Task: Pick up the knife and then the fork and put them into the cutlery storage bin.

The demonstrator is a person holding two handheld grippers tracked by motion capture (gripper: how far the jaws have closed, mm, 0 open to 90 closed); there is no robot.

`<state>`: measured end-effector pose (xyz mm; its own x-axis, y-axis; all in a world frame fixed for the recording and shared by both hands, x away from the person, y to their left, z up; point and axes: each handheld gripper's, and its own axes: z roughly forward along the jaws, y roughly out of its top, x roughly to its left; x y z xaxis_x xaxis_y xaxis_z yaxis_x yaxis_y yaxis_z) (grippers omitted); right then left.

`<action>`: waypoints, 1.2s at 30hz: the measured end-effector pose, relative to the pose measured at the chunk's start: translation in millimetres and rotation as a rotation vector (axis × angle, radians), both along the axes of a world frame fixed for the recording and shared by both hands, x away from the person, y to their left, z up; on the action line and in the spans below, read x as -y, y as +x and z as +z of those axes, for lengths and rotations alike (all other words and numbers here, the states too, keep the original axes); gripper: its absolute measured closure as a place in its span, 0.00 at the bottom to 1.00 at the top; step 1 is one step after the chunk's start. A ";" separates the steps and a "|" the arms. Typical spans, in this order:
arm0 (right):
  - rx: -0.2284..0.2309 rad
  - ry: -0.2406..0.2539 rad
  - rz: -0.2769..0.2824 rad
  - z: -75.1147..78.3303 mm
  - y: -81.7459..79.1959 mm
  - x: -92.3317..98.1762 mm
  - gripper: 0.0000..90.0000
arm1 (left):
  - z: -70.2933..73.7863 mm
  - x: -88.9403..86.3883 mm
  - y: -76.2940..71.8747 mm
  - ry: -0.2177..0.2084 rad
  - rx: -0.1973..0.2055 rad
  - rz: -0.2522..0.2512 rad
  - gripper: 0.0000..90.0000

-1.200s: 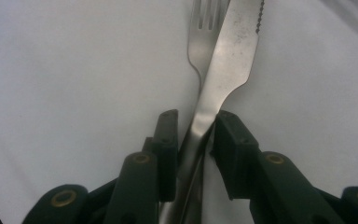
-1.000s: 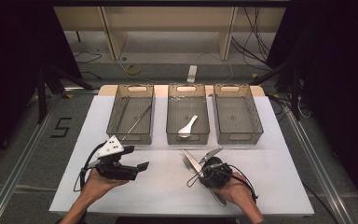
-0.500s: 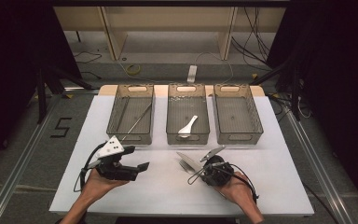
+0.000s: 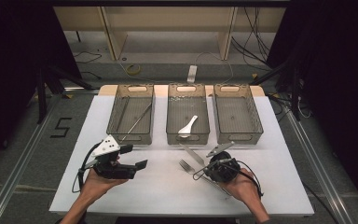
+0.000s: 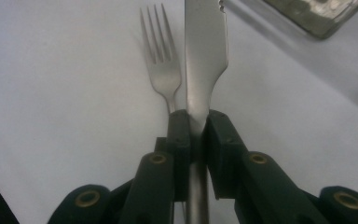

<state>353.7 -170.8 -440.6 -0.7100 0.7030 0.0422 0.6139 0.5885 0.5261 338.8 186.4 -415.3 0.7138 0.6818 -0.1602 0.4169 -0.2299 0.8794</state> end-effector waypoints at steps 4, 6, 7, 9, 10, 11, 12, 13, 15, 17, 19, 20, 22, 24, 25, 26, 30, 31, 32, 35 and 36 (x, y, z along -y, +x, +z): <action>0.023 0.023 -0.008 7.2 3.6 6.8 0.90 | 1.3 -1.9 -1.1 -0.015 0.009 0.004 0.19; 0.035 0.034 -0.022 12.7 6.3 10.8 0.90 | 1.7 -3.3 -1.5 -0.020 0.017 0.008 0.19; 0.043 0.038 -0.028 15.5 8.0 13.1 0.90 | 1.7 -3.5 -1.6 -0.026 0.019 0.013 0.19; 0.057 0.054 -0.041 20.9 11.9 17.8 0.90 | 2.0 -5.3 -1.5 -0.036 0.021 0.017 0.19; 0.063 0.060 -0.048 23.4 14.1 19.9 0.90 | 2.0 -5.6 -1.7 -0.046 0.020 0.021 0.19; 0.068 0.067 -0.057 25.9 16.2 21.9 0.90 | 2.2 -6.1 -1.7 -0.047 0.023 0.023 0.19; 0.076 0.072 -0.062 28.0 18.6 23.9 0.90 | 2.4 -6.7 -1.8 -0.045 0.027 0.023 0.19; 0.078 0.080 -0.067 30.0 20.9 25.4 0.90 | 2.6 -7.2 -2.0 -0.048 0.029 0.025 0.19; 0.085 0.080 -0.075 33.5 25.6 27.7 0.90 | 2.9 -8.0 -2.6 -0.052 0.029 0.028 0.19; 0.092 0.082 -0.083 36.7 30.3 29.8 0.90 | 2.8 -8.6 -3.3 -0.050 0.030 0.028 0.19; 0.096 0.088 -0.092 39.9 34.5 32.0 0.90 | 3.0 -8.8 -4.1 -0.050 0.031 0.029 0.18; 0.098 0.090 -0.097 41.5 36.8 33.2 0.90 | 3.1 -9.1 -4.3 -0.052 0.032 0.030 0.18; 0.101 0.093 -0.103 44.7 41.4 35.7 0.90 | 2.9 -9.3 -4.3 -0.053 0.031 0.032 0.18; 0.104 0.095 -0.116 48.0 45.7 37.6 0.90 | 2.7 -9.7 -4.4 -0.052 0.031 0.032 0.18; 0.108 0.096 -0.119 49.4 48.1 38.7 0.90 | 2.6 -9.8 -4.5 -0.054 0.031 0.033 0.18; 0.113 0.098 -0.120 50.9 50.5 39.7 0.90 | 2.7 -10.0 -4.7 -0.054 0.032 0.034 0.18; 0.118 0.099 -0.136 57.3 59.8 41.9 0.90 | 2.7 -9.4 -5.9 -0.052 0.038 0.033 0.18; 0.122 0.098 -0.141 58.6 62.0 41.9 0.90 | 2.8 -9.3 -6.1 -0.053 0.040 0.033 0.18; 0.125 0.096 -0.141 59.8 64.6 42.4 0.90 | 2.9 -9.2 -6.1 -0.054 0.042 0.034 0.18; 0.131 0.100 -0.151 63.7 72.3 43.5 0.90 | 3.0 -9.4 -6.3 -0.058 0.044 0.037 0.18; 0.126 0.101 -0.158 65.0 74.1 43.8 0.90 | 3.3 -9.8 -6.3 -0.055 0.044 0.039 0.18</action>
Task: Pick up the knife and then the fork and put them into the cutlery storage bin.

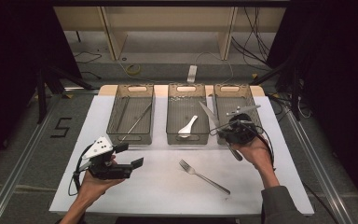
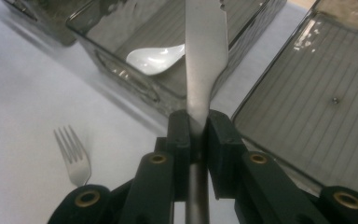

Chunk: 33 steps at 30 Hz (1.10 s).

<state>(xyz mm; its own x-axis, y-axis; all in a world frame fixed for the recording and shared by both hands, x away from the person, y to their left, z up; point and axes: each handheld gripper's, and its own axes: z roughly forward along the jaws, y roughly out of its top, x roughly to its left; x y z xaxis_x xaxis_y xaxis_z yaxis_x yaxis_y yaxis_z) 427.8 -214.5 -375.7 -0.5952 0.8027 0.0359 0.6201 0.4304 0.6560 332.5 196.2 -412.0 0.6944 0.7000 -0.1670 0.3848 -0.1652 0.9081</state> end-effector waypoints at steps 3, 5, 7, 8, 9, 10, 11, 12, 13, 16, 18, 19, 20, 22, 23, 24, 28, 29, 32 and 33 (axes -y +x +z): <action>0.004 0.004 -0.016 4.1 8.8 0.8 0.90 | 0.4 -0.9 0.0 -0.007 0.003 0.008 0.18; 0.005 0.003 -0.025 6.0 14.2 0.9 0.90 | 0.7 -0.9 -0.1 -0.012 0.007 0.010 0.18; 0.003 0.001 -0.032 8.0 19.2 1.1 0.90 | 0.8 -0.8 -0.3 -0.012 0.006 0.010 0.18; 0.004 0.001 -0.038 9.0 21.8 1.2 0.90 | 0.8 -0.7 -0.4 -0.011 0.007 0.011 0.18; 0.006 0.001 -0.043 9.9 23.8 1.7 0.90 | 0.9 -0.4 -0.5 -0.015 0.010 0.010 0.18; 0.006 0.007 -0.051 11.5 26.7 2.3 0.90 | 1.1 -0.4 -0.6 -0.016 0.011 0.010 0.18; 0.008 0.009 -0.054 12.7 29.3 3.1 0.90 | 1.0 -0.2 -0.6 -0.016 0.012 0.009 0.18; 0.011 0.009 -0.059 13.9 31.9 3.7 0.90 | 0.9 0.0 -0.7 -0.016 0.013 0.011 0.18; 0.012 0.010 -0.065 15.1 34.4 4.4 0.90 | 1.0 -0.2 -0.8 -0.014 0.013 0.011 0.18; 0.012 0.018 -0.090 17.9 42.8 6.9 0.90 | 1.3 -0.5 -0.7 -0.016 0.014 0.012 0.18; 0.011 0.022 -0.105 19.3 48.6 8.7 0.90 | 1.1 -0.6 -0.5 -0.014 0.012 0.015 0.18; 0.008 0.024 -0.113 20.1 51.6 9.7 0.90 | 1.1 -0.7 -0.5 -0.015 0.012 0.016 0.18; 0.009 0.028 -0.119 20.7 54.6 10.6 0.90 | 1.2 -0.8 -0.5 -0.016 0.012 0.015 0.18; 0.003 0.036 -0.136 22.1 59.4 11.9 0.90 | 1.1 -0.6 -0.4 -0.016 0.012 0.014 0.18; 0.007 0.037 -0.140 22.6 61.9 12.7 0.90 | 1.0 -0.5 -0.4 -0.015 0.012 0.014 0.18; 0.005 0.041 -0.148 23.2 64.0 13.0 0.90 | 1.2 -0.5 -0.5 -0.016 0.013 0.014 0.18; 0.004 0.058 -0.176 24.7 72.0 16.3 0.90 | 1.6 -1.0 -0.8 -0.018 0.016 0.014 0.18; 0.004 0.060 -0.182 24.8 73.8 17.1 0.90 | 1.6 -1.1 -0.8 -0.020 0.015 0.015 0.18; 0.004 0.057 -0.197 24.3 77.4 18.8 0.90 | 1.7 -1.0 -0.9 -0.020 0.015 0.015 0.18; 0.003 0.062 -0.200 23.7 78.4 19.2 0.90 | 1.6 -0.8 -1.0 -0.018 0.015 0.014 0.18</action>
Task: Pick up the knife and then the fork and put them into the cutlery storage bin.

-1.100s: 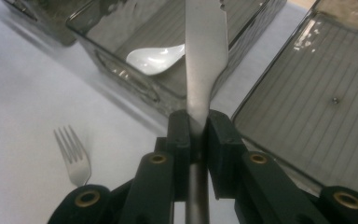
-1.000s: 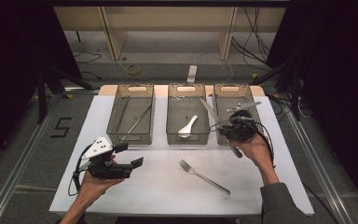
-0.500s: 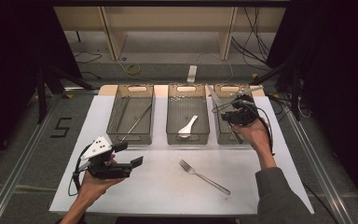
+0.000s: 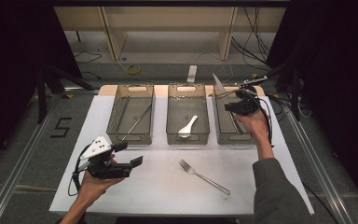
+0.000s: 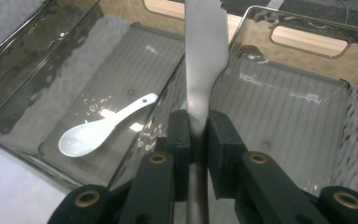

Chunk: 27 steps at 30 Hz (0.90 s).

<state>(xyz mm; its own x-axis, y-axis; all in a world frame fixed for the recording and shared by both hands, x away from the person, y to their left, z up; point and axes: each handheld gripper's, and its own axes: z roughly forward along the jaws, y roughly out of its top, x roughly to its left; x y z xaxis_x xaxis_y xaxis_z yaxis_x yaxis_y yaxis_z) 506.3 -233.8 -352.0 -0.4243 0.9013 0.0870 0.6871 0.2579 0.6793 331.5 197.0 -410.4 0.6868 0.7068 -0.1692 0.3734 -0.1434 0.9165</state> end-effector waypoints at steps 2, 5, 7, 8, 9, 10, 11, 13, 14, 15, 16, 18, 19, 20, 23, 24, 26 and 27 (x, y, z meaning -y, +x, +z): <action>-0.002 0.003 -0.007 -1.7 2.7 1.3 0.90 | 0.2 0.1 -0.2 0.001 0.003 0.000 0.18; -0.001 0.007 -0.017 -3.9 6.0 2.5 0.90 | 0.1 -0.1 0.0 0.002 0.003 -0.001 0.18; -0.001 0.009 -0.026 -4.9 8.5 3.6 0.90 | 0.3 -0.2 0.0 -0.001 0.003 0.000 0.18; -0.003 0.011 -0.034 -5.4 9.7 3.7 0.90 | 0.3 -0.1 0.0 -0.002 0.003 0.000 0.18; -0.004 0.009 -0.039 -5.9 10.9 4.1 0.90 | 0.2 0.0 0.1 -0.001 0.003 0.000 0.18; -0.010 0.011 -0.043 -6.2 11.9 4.0 0.90 | 0.1 0.0 0.2 0.001 0.003 -0.001 0.18; -0.008 0.008 -0.044 -6.6 13.2 4.3 0.90 | 0.1 0.1 0.2 0.002 0.002 0.000 0.18; -0.007 0.018 -0.056 -6.4 15.0 4.0 0.90 | 0.3 0.3 0.1 -0.001 0.004 -0.001 0.18; -0.006 0.023 -0.057 -6.4 16.0 4.0 0.90 | 0.3 0.4 0.0 -0.002 0.003 0.000 0.18; -0.004 0.026 -0.057 -6.6 17.2 3.6 0.90 | 0.2 0.2 0.0 0.001 0.003 -0.001 0.18; -0.004 0.024 -0.061 -6.9 18.4 2.8 0.90 | 0.3 0.1 -0.1 0.000 0.003 0.000 0.18; -0.009 0.028 -0.068 -7.6 20.9 1.8 0.90 | 0.5 -0.3 0.0 -0.004 0.003 -0.001 0.18; -0.009 0.023 -0.067 -7.9 22.1 1.6 0.90 | 0.4 -0.3 0.0 -0.004 0.003 -0.002 0.18; -0.009 0.024 -0.072 -8.2 23.1 1.1 0.90 | 0.3 -0.3 -0.1 -0.003 0.003 -0.002 0.18; -0.006 0.033 -0.085 -10.5 25.6 2.0 0.90 | 0.6 0.0 -0.5 -0.006 0.005 -0.002 0.18; -0.011 0.033 -0.087 -11.6 26.3 2.2 0.90 | 0.6 0.1 -0.5 -0.005 0.005 -0.003 0.18; -0.014 0.024 -0.092 -14.1 27.5 2.2 0.90 | 0.5 0.4 -0.6 -0.002 0.003 -0.004 0.18; -0.013 0.024 -0.095 -15.1 27.9 2.4 0.90 | 0.6 0.5 -0.7 -0.002 0.003 -0.005 0.18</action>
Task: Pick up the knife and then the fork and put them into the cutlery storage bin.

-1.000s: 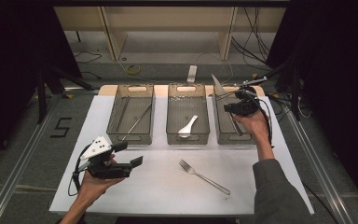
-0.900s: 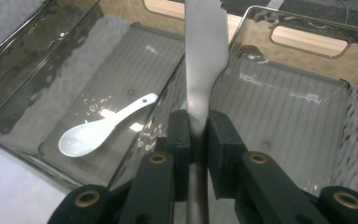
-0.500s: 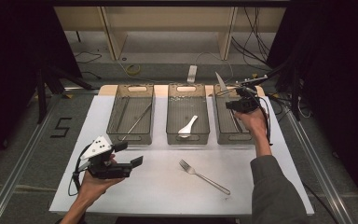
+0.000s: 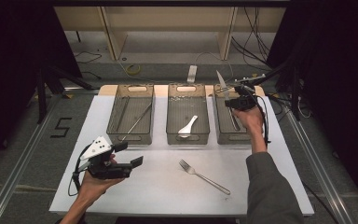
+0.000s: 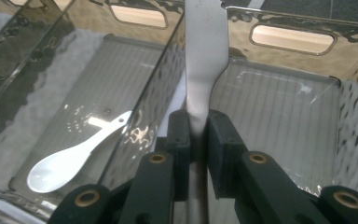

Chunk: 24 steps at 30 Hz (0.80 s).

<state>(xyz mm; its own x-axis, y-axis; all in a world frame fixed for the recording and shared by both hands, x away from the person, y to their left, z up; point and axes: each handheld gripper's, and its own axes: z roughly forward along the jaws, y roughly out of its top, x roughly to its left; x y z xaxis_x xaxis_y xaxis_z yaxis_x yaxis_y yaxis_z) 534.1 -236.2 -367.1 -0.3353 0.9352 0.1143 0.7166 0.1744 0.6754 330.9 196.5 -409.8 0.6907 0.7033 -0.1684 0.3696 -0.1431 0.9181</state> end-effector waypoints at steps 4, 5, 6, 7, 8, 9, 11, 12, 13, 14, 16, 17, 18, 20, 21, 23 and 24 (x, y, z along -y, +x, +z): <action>0.001 0.004 -0.011 -1.5 1.1 1.3 0.90 | -0.3 0.3 0.2 0.001 0.000 0.000 0.18; -0.001 0.003 -0.013 -1.9 1.4 1.5 0.90 | -0.1 0.1 0.1 0.000 0.000 0.001 0.18; -0.002 0.004 -0.018 -2.5 1.4 1.8 0.90 | 0.1 0.0 0.0 -0.003 -0.001 0.001 0.18; -0.001 0.007 -0.022 -3.6 1.5 2.1 0.90 | 0.2 -0.1 -0.1 -0.003 0.001 0.001 0.18; -0.006 0.009 -0.022 -4.9 1.9 2.3 0.90 | 0.2 -0.1 -0.2 -0.002 0.001 0.001 0.18; -0.008 0.008 -0.025 -6.3 2.2 2.5 0.90 | 0.1 -0.1 -0.2 -0.001 0.001 0.001 0.18; -0.005 0.011 -0.030 -9.5 2.8 3.2 0.90 | 0.2 -0.1 -0.2 -0.002 0.002 0.001 0.18; -0.011 0.015 -0.031 -11.0 2.8 3.2 0.90 | 0.1 -0.2 -0.2 -0.002 0.001 0.000 0.18; -0.016 0.017 -0.034 -12.3 2.7 3.2 0.90 | -0.1 -0.2 -0.2 0.000 0.001 0.000 0.18; -0.015 0.016 -0.037 -13.7 2.7 3.3 0.90 | -0.1 -0.1 -0.1 0.001 0.000 0.000 0.18; -0.020 0.022 -0.042 -17.3 2.8 3.7 0.90 | 0.1 0.0 -0.3 0.000 0.002 0.000 0.18; -0.025 0.022 -0.042 -19.3 2.7 3.7 0.90 | 0.1 0.1 -0.3 0.000 0.002 -0.001 0.18; -0.030 0.020 -0.045 -21.2 2.3 3.3 0.90 | -0.1 0.2 -0.3 0.002 0.002 0.000 0.18; -0.037 0.017 -0.045 -25.0 2.2 3.3 0.90 | -0.1 0.4 -0.3 0.003 0.002 0.000 0.18; -0.041 0.019 -0.049 -26.8 1.9 3.0 0.90 | -0.1 0.5 -0.3 0.002 0.003 -0.001 0.18; -0.047 0.013 -0.045 -29.7 1.5 2.8 0.90 | -0.2 0.6 -0.4 0.009 0.003 -0.005 0.18; -0.050 0.014 -0.046 -30.9 1.2 2.7 0.90 | -0.3 0.9 -0.5 0.010 0.004 -0.005 0.18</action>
